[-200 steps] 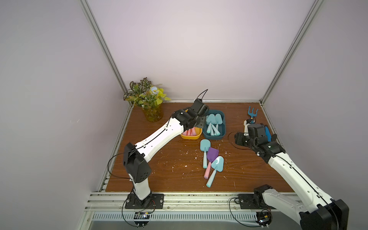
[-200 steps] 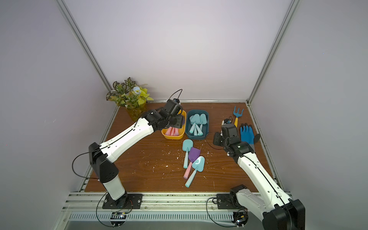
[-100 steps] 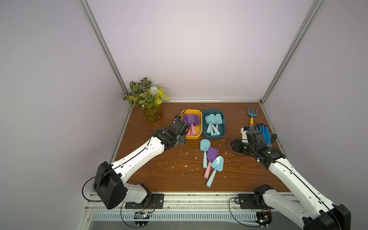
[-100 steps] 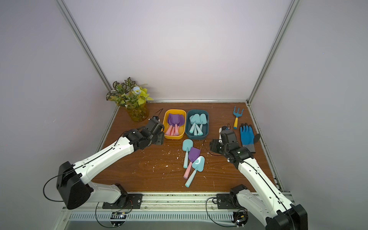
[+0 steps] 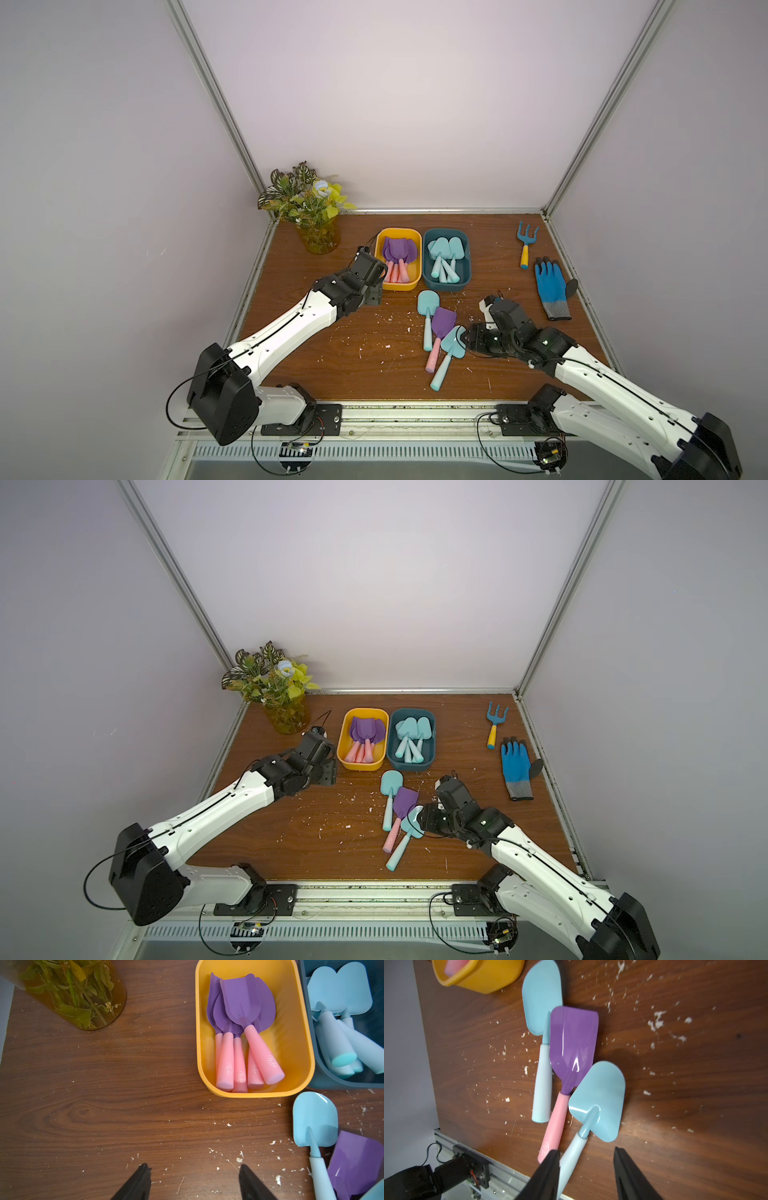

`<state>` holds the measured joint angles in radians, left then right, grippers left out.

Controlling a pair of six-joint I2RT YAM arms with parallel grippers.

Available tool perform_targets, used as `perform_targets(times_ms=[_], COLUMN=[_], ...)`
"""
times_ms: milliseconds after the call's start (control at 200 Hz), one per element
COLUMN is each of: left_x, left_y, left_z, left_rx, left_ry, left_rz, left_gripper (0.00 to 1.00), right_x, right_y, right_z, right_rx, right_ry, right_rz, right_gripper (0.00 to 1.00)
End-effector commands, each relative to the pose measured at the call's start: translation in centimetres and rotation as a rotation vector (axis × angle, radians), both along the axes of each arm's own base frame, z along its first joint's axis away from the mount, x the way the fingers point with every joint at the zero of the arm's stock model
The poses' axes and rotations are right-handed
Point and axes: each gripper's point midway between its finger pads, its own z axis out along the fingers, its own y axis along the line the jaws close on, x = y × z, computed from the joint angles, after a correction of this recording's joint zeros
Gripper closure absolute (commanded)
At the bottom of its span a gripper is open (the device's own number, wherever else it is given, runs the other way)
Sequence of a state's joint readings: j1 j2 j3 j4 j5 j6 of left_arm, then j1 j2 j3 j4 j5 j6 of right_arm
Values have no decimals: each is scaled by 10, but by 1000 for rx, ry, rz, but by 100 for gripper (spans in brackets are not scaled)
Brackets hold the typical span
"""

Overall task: Sort the small shovels by color and place them into the storage box
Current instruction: Pick up the shovel from the center of the board.

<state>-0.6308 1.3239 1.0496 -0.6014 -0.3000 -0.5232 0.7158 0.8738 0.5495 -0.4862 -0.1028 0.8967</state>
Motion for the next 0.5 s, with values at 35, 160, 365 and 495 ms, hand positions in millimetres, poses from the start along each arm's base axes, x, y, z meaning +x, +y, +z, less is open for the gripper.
perform_targets(times_ms=[35,160,365,495], left_x=[4,6,8,9], left_y=[-1,-2,1,5], left_z=[-3,-9,-20,-22], left_rx=[-16,-26,-41,-43], left_ry=[0,9,33,34], left_rz=[-7,-11,-18,-20], left_gripper=[30,30,30,30], right_x=[-17,-27,-40,-45], right_y=[15,27,48,58], right_z=[-1,-7,-19,-27], right_rx=[54,47,33,8], right_ry=[55,80,122,140], right_rz=[-11,12,49,60], right_gripper=[52,51,50,49])
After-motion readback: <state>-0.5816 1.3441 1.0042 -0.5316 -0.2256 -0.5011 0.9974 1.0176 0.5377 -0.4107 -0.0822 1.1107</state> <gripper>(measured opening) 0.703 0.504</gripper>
